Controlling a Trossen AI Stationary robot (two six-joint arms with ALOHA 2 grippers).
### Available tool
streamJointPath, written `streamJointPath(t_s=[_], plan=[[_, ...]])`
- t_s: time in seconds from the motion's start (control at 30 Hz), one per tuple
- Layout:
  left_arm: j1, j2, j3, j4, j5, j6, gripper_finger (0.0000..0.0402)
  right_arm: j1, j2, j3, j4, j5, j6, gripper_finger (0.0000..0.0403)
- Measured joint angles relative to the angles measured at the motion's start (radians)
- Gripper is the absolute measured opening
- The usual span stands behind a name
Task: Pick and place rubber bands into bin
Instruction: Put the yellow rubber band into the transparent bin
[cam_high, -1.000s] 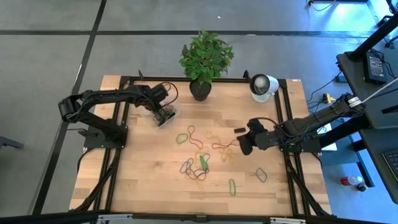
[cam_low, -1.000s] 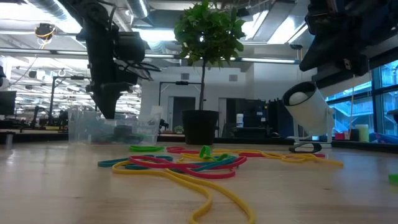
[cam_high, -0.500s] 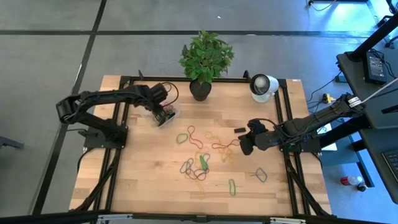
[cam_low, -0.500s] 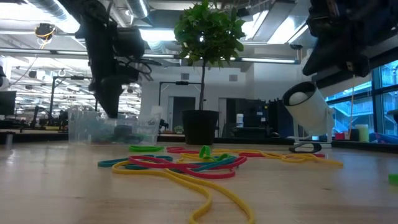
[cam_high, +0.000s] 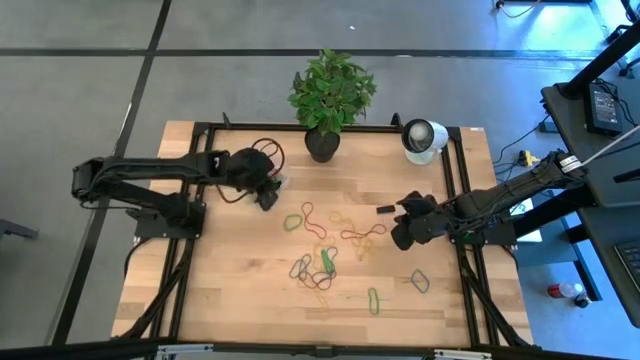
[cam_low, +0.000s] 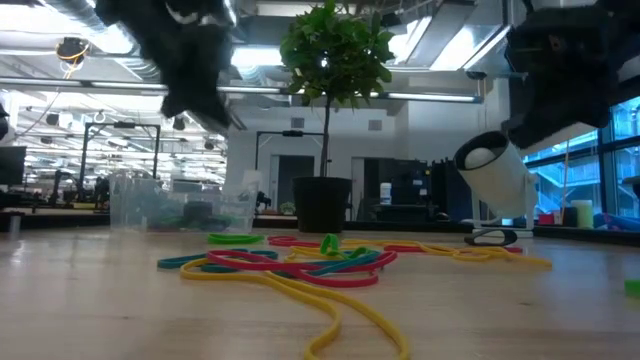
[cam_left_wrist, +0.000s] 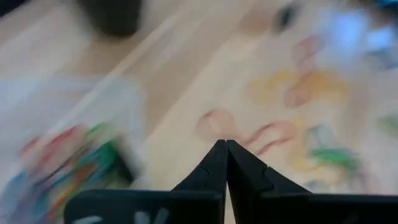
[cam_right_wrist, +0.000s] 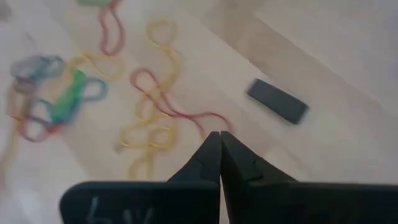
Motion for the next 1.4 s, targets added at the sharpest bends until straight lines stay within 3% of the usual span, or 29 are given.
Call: streamJointPath(t_s=[0.17, 0.27, 0.43, 0.6, 0.77, 0.93, 1.17, 1.4], plan=[[-0.148, 0.012, 0.0, 0.222, -0.012, 0.049, 0.0001, -0.026, 0.0, 0.0, -0.024, 0.001, -0.124, 0.0003], [-0.239, 0.052, 0.001, 0.268, -0.084, -0.006, 0.0001, -0.048, 0.0, 0.0, -0.019, 0.002, -0.201, 0.0003], [-0.398, 0.184, 0.007, 0.319, -0.214, -0.182, 0.0001, -0.076, 0.0, 0.0, -0.018, -0.01, -0.316, 0.0003], [-0.522, 0.371, 0.124, 0.32, -0.314, -0.242, 0.0001, -0.096, 0.0, 0.0, -0.018, -0.093, -0.433, 0.0003], [-0.568, 0.526, 0.279, 0.277, -0.342, -0.244, 0.0002, -0.099, 0.0, 0.0, -0.017, -0.107, -0.454, 0.0003], [-0.593, 0.606, 0.376, 0.205, -0.341, -0.27, 0.0001, -0.099, 0.0, 0.0, 0.0, -0.107, -0.477, 0.001], [-0.605, 0.609, 0.383, 0.185, -0.289, -0.294, 0.0001, -0.098, 0.087, 0.0, 0.145, -0.193, -0.62, 0.006], [-0.605, 0.609, 0.383, 0.103, -0.28, -0.29, 0.0001, -0.099, 0.258, 0.0, 0.307, -0.195, -0.653, 0.0124]])
